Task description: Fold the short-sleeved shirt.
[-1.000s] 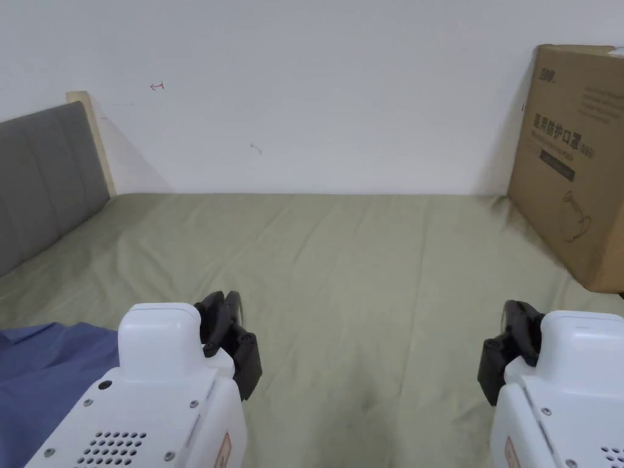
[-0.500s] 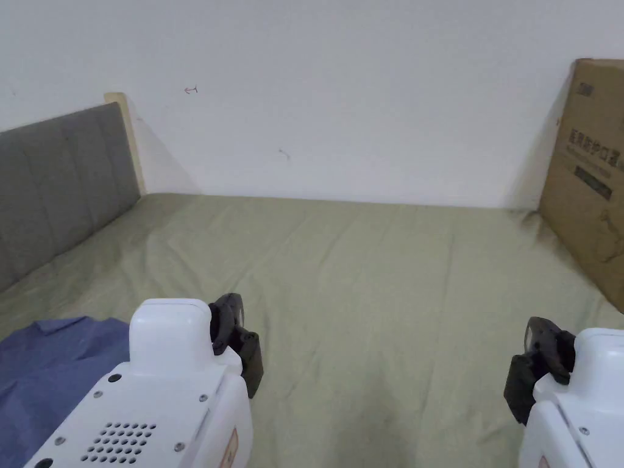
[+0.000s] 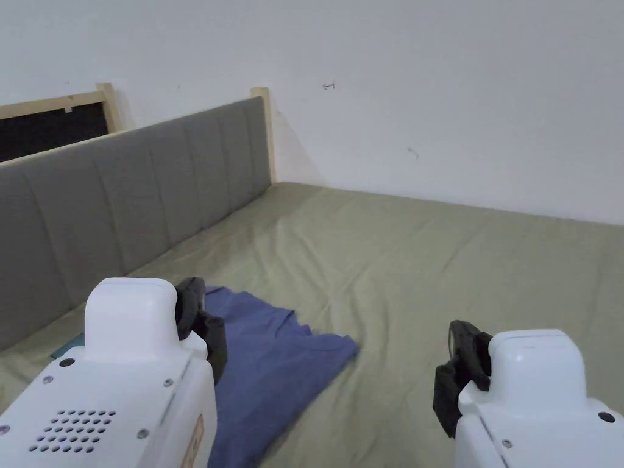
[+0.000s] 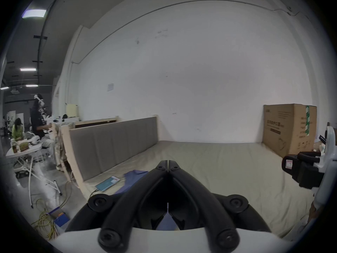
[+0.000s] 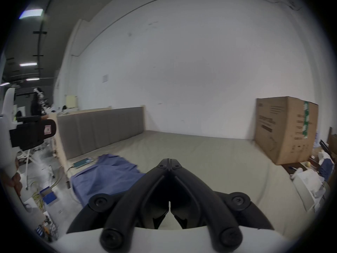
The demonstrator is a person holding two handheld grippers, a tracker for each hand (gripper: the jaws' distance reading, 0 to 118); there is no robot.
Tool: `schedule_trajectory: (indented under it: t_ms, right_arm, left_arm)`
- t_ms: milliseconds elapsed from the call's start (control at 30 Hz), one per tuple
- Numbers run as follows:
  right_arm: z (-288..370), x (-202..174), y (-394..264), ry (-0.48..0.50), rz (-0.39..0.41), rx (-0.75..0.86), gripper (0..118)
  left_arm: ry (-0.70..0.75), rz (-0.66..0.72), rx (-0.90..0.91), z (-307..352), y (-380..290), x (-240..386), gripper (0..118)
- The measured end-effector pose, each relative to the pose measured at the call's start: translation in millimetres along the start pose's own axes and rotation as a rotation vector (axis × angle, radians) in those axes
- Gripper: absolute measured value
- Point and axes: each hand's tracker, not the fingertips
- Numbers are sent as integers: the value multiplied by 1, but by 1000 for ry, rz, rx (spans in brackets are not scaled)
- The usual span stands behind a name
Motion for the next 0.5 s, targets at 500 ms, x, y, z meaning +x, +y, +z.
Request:
schedule_trajectory:
  t_ms: [500]
  right_arm:
    - [-30, -4, -23, 28, 19, -114, 0]
  left_arm:
    - [-126, 111, -378, -119, -84, -10, 0]
